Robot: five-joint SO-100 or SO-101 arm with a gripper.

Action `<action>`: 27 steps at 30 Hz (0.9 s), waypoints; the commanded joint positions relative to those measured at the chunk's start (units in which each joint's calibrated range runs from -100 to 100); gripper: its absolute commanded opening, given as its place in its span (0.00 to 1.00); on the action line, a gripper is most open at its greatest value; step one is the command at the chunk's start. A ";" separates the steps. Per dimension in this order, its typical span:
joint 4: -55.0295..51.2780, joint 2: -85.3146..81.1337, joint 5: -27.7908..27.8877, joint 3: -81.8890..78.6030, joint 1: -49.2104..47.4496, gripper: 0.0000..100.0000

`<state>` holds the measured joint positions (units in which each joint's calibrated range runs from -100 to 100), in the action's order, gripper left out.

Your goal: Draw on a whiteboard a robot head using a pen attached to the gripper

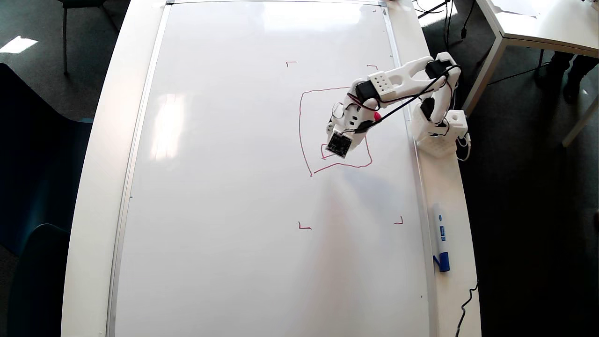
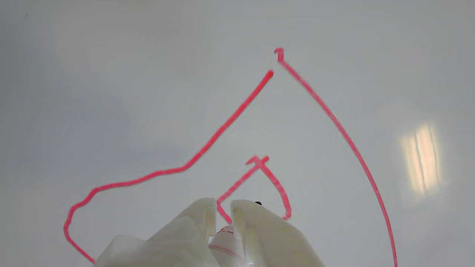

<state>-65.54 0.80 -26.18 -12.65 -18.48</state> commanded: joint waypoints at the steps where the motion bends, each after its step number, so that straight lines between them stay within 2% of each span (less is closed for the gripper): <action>1: -0.32 -3.53 0.02 -1.55 3.85 0.01; 11: 0.47 -4.20 2.97 -5.19 14.54 0.01; 27: 3.86 -3.28 3.72 -4.73 20.13 0.01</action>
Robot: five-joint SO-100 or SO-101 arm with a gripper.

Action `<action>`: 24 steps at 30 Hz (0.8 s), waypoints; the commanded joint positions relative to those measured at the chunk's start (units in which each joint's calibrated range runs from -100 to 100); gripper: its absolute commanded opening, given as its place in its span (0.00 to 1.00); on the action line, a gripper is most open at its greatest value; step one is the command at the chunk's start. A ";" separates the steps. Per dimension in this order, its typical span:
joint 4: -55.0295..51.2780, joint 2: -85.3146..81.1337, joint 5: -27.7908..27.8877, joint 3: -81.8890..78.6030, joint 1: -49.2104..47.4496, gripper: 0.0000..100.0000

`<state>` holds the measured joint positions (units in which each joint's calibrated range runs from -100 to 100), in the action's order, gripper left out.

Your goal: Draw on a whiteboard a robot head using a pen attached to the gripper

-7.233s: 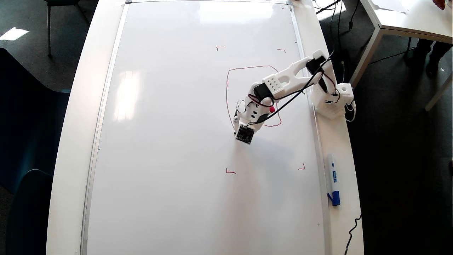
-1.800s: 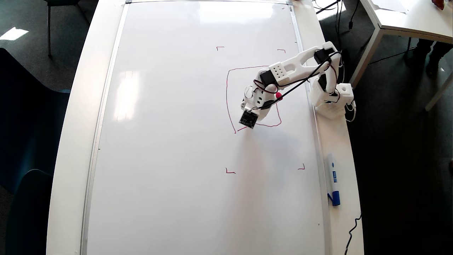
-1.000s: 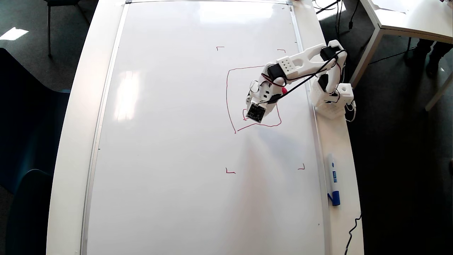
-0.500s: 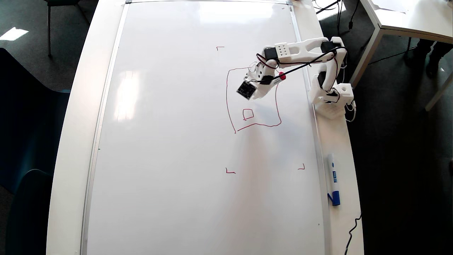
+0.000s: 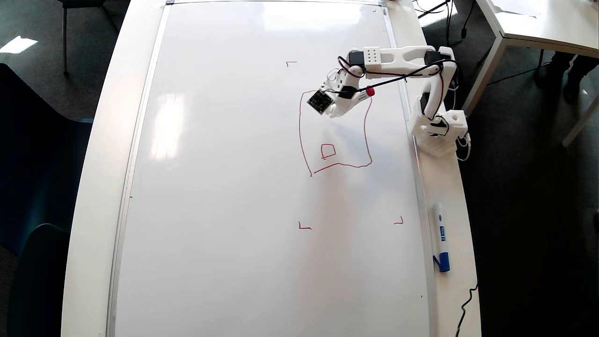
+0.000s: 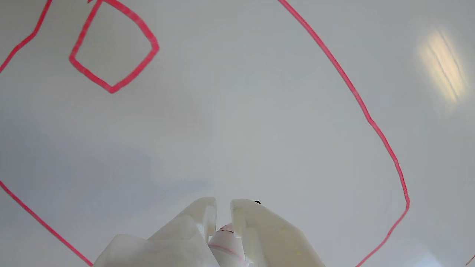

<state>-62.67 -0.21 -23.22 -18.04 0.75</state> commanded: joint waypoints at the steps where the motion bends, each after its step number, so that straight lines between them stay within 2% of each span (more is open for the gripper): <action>1: 1.33 -2.09 0.76 0.66 0.90 0.01; 24: 2.55 7.47 0.49 5.92 0.90 0.01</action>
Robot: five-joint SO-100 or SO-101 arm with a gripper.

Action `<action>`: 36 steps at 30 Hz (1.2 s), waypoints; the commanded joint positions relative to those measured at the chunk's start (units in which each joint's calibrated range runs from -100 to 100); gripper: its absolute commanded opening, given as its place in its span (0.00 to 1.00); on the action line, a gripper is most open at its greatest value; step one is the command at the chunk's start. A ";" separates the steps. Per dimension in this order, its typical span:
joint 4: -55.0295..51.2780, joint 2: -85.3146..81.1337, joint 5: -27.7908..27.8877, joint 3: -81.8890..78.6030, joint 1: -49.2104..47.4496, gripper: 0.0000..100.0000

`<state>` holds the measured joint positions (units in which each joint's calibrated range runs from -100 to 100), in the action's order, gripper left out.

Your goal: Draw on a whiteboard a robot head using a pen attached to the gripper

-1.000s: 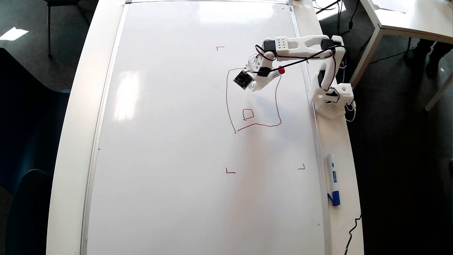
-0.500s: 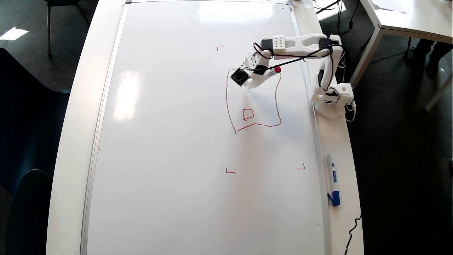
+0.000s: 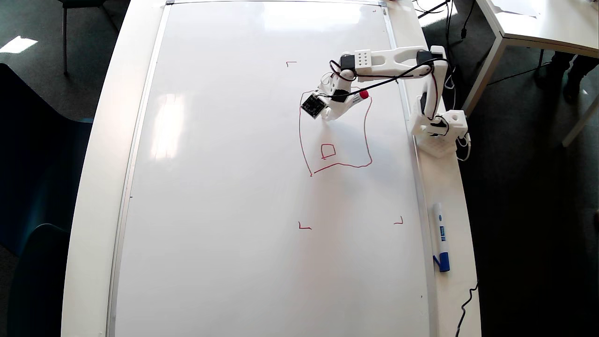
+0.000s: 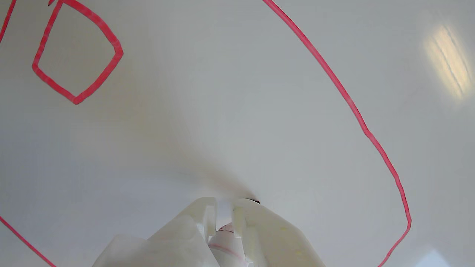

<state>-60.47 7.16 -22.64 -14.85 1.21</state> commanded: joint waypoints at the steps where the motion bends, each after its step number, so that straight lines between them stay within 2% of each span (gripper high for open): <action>1: 0.35 0.35 -0.09 3.18 0.45 0.01; 30: -7.73 -4.26 -0.25 -2.72 0.60 0.01; 36: -7.47 -4.18 -0.20 -3.72 5.17 0.01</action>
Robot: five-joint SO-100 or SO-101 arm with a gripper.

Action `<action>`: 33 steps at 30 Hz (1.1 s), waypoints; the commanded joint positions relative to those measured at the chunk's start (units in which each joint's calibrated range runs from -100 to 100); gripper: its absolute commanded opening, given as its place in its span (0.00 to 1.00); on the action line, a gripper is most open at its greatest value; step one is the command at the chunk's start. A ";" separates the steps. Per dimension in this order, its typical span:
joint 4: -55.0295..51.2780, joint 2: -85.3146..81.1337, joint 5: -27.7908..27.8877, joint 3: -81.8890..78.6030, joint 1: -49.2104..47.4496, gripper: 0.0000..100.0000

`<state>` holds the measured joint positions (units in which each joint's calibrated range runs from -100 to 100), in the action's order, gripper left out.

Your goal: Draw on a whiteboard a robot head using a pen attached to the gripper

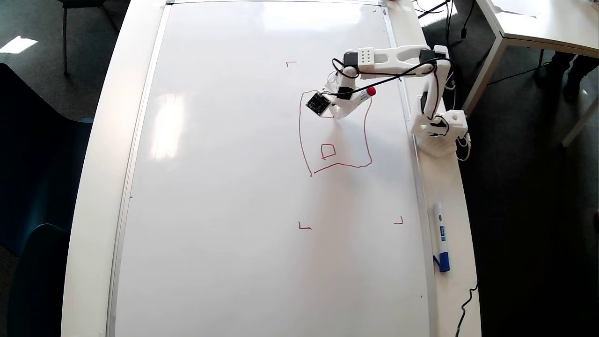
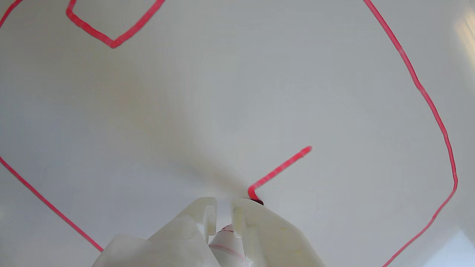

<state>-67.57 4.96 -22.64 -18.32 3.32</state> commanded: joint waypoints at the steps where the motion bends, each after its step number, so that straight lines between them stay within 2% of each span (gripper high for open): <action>1: -0.29 -1.98 -0.09 -0.25 3.86 0.01; 9: 0.15 -1.31 0.12 0.66 7.47 0.01; 18: 4.75 1.21 -0.15 1.84 4.67 0.01; 33: 4.93 7.50 -0.31 9.29 0.92 0.01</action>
<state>-62.67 12.58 -22.64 -9.18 6.18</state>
